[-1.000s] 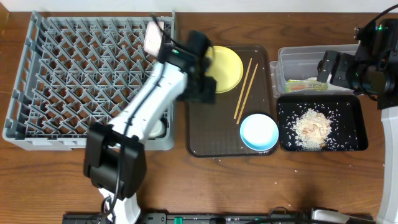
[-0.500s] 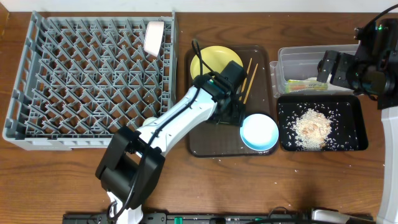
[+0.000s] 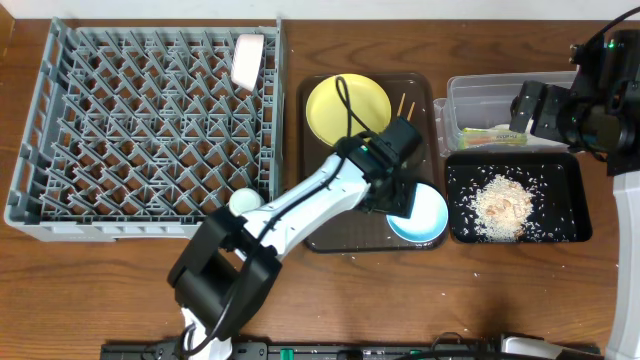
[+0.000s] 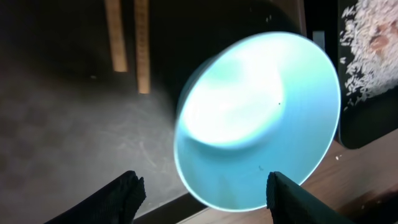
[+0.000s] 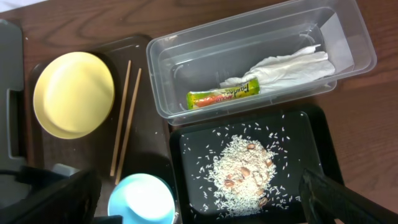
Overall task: Sort waste into correct bins and load items into the dishwasher
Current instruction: 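Move the left gripper to the light-blue bowl and grasp its rim, then carry the light-blue bowl left and place it in the rack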
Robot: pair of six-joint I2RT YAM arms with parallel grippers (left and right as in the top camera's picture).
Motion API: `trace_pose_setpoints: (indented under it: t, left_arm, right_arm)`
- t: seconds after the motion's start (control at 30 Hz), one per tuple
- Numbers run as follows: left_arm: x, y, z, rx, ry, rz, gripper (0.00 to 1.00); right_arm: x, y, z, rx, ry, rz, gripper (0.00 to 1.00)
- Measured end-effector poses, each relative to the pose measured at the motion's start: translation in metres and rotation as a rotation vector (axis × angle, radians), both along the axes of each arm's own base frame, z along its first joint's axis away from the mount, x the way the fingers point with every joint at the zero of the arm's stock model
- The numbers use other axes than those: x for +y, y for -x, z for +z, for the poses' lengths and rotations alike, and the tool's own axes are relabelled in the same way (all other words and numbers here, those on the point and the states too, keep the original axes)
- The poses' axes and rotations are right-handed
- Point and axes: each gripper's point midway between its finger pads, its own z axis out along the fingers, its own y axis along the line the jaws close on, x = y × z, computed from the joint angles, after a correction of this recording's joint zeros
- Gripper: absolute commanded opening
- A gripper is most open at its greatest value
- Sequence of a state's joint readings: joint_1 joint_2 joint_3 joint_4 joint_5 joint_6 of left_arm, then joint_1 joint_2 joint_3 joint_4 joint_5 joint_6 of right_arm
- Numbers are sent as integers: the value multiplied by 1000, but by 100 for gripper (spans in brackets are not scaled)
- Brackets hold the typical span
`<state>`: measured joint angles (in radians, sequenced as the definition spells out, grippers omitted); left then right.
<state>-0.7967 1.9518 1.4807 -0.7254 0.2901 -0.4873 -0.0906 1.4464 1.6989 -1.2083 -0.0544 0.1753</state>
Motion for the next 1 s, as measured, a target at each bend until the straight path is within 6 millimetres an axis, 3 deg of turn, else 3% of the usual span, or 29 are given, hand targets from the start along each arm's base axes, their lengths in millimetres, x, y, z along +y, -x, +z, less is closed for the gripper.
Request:
trace_pose_setpoints:
  t: [0.33, 0.43, 0.6, 0.83, 1.0]
  left_arm:
    - [-6, 10, -42, 64, -57, -13, 57]
    - [-6, 10, -44, 65, -58, -12, 56]
    - [-7, 10, -44, 67, -54, -13, 39]
    - [-6, 10, -43, 78, -49, -1, 8]
    - [-3, 5, -41, 76, -45, 13, 7]
  right_arm:
    - [0, 0, 0, 0, 0, 0, 99]
    - [0, 0, 0, 0, 0, 0, 99]
    - [0, 0, 0, 0, 0, 0, 99]
    - [0, 0, 0, 0, 0, 0, 99]
    - [0, 0, 0, 0, 0, 0, 99]
